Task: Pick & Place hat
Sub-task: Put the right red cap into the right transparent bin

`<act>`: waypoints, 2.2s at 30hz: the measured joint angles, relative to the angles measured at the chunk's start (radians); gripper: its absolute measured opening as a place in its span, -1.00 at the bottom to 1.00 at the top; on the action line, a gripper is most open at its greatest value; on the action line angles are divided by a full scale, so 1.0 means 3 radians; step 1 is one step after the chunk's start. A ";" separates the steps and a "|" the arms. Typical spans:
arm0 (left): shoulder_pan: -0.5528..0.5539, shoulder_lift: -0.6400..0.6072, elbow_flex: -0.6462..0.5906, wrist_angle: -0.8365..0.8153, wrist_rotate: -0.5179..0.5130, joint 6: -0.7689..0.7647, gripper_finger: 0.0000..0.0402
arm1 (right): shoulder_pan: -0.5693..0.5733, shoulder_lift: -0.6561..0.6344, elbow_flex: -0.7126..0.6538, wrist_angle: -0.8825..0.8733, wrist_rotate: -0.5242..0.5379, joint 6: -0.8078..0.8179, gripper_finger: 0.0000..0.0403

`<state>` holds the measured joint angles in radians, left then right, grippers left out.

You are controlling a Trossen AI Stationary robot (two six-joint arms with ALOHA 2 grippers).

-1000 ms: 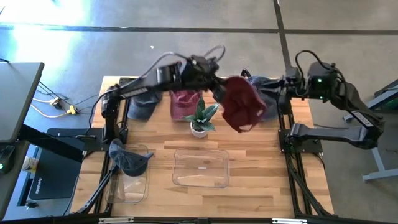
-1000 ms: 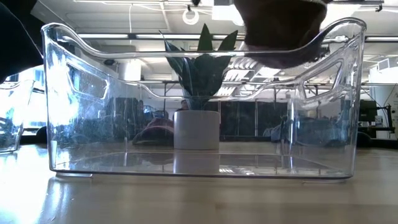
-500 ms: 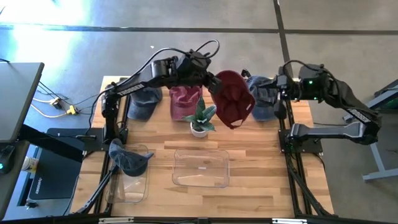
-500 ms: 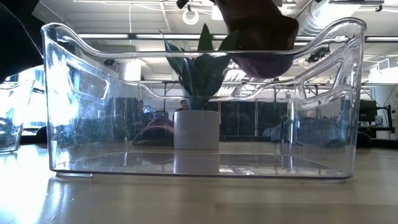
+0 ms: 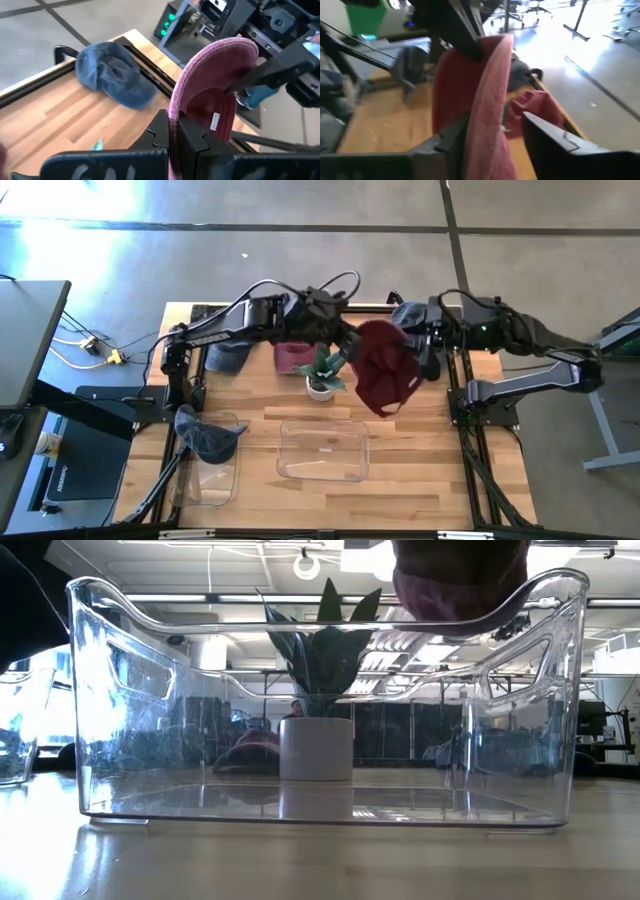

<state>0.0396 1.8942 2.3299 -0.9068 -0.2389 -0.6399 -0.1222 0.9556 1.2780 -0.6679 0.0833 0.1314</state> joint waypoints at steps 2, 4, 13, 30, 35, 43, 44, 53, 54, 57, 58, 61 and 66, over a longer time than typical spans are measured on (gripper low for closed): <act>-0.0053 0.0000 0.0000 -0.0003 0.0041 0.0000 -1.00 | 0.0132 0.0014 0.0001 -0.0006 0.0046 0.0160 -0.43; -0.0103 0.0000 -0.0001 -0.0038 0.0054 0.0005 -1.00 | 0.0273 0.0033 -0.0001 -0.0031 0.0132 0.0319 -0.64; -0.0246 0.0009 -0.0012 -0.0017 0.0421 0.0458 -0.57 | 0.0841 0.0000 0.0003 -0.0874 0.0450 0.1958 -0.93; -0.0873 -0.0047 0.0000 -0.0205 0.0054 0.1017 -0.29 | 0.0828 -0.0996 -0.2478 -0.0502 0.0511 0.4096 -0.93; -0.1002 -0.0045 -0.0001 -0.0204 -0.0083 0.1062 -0.31 | 0.0520 -0.1045 -0.3184 0.0670 0.0464 0.4025 -0.97; -0.0980 -0.0045 -0.0001 -0.0045 -0.0284 0.1082 -0.32 | 0.0112 -0.1052 -0.3677 0.1324 0.0270 0.3466 -0.65; -0.0980 -0.0045 -0.0001 -0.0010 -0.0297 0.1100 -0.32 | 0.0072 -0.1054 -0.3674 0.1343 0.0231 0.3330 -0.59; -0.0977 -0.0045 -0.0001 0.0162 -0.0305 0.1155 -0.32 | -0.0074 -0.1045 -0.2822 0.0455 0.0226 0.1995 -0.32; -0.0977 -0.0044 -0.0001 0.0160 -0.0305 0.1150 -0.32 | -0.0074 -0.1039 -0.2670 0.0259 0.0280 0.1890 -0.33; -0.0985 -0.0045 -0.0001 0.0160 -0.0306 0.1148 -0.32 | -0.0074 -0.1009 -0.2235 -0.0306 0.0399 0.1647 -0.38; -0.0985 -0.0044 -0.0001 0.0158 -0.0307 0.1148 -0.32 | -0.0074 -0.0993 -0.2109 -0.0452 0.0392 0.1568 -0.40; -0.0985 -0.0043 -0.0001 0.0144 -0.0283 0.1147 -0.32 | -0.0031 -0.0942 -0.1817 -0.0540 0.0029 0.1156 -0.44; -0.0985 -0.0043 -0.0001 0.0145 0.0205 0.1145 -0.32 | 0.0128 -0.0880 -0.1886 0.0214 -0.1217 0.0862 -0.47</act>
<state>-0.2559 1.8812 2.3295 -0.8633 -0.1774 -0.2964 -0.0838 0.6914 0.7123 -0.6036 -0.2818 0.3899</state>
